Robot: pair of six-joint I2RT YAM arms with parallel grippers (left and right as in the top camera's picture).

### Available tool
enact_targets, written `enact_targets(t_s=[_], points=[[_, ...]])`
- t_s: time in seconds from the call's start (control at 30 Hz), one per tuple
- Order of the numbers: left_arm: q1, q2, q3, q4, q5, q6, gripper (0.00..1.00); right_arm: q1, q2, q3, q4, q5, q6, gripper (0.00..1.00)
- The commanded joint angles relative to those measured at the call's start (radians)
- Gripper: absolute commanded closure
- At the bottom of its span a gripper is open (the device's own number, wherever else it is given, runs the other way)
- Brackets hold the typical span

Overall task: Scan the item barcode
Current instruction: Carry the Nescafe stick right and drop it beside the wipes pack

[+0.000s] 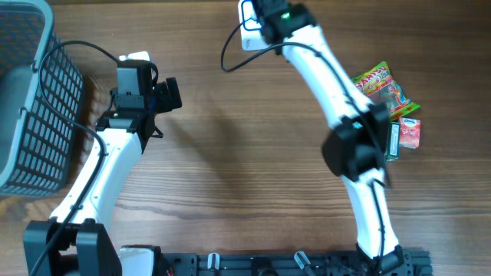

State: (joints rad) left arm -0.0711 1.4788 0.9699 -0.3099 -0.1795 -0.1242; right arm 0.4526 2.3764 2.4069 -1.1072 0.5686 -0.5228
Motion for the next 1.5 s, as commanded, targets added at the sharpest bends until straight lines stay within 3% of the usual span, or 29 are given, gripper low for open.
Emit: enact_targets(t_s=[0.0,0.13,0.23,0.3,0.47,0.6,0.73,0.77,0.8,0.83,0.97,1.0,1.2,1.47], points=[[-0.003,-0.003,0.004,0.002,-0.013,0.015,0.0,-0.008,-0.277,0.013,-0.209,-0.244,0.296,0.96],[-0.003,-0.003,0.004,0.002,-0.013,0.015,0.0,-0.01,-0.362,0.011,-0.502,-0.319,0.488,0.96],[-0.003,-0.003,0.004,0.002,-0.013,0.015,0.0,-0.018,-0.374,-0.034,-0.502,-0.34,0.611,0.96],[-0.003,-0.003,0.004,0.002,-0.013,0.015,0.0,-0.02,-0.374,-0.092,-0.502,-0.356,0.612,0.96],[-0.003,-0.003,0.004,0.002,-0.013,0.015,0.0,-0.047,-0.374,-0.386,-0.499,-0.358,0.664,0.96],[-0.003,-0.003,0.004,0.002,-0.013,0.015,0.0,-0.101,-0.374,-0.669,-0.374,-0.319,0.73,0.96],[-0.003,-0.003,0.004,0.002,-0.013,0.015,0.0,-0.17,-0.374,-0.937,-0.117,-0.319,0.724,0.96],[-0.003,-0.003,0.004,0.002,-0.013,0.015,0.0,-0.185,-0.374,-0.97,-0.069,-0.319,0.704,0.82],[-0.003,-0.003,0.004,0.002,-0.013,0.015,0.0,-0.201,-0.374,-0.998,-0.025,-0.319,0.692,0.42],[-0.003,-0.003,0.004,0.002,-0.013,0.015,0.0,-0.215,-0.374,-1.006,-0.002,-0.323,0.68,0.23],[-0.003,-0.003,0.004,0.002,-0.013,0.015,0.0,-0.234,-0.38,-0.946,-0.034,-0.352,0.679,0.14],[-0.003,-0.003,0.004,0.002,-0.013,0.015,0.0,-0.234,-0.38,-0.908,-0.052,-0.386,0.679,0.02],[-0.003,-0.003,0.004,0.002,-0.013,0.015,0.0,-0.234,-0.381,-0.854,-0.015,-0.421,0.682,0.0],[-0.003,-0.003,0.004,0.002,-0.013,0.015,0.0,-0.234,-0.381,-0.854,0.38,-0.421,0.682,0.0]])
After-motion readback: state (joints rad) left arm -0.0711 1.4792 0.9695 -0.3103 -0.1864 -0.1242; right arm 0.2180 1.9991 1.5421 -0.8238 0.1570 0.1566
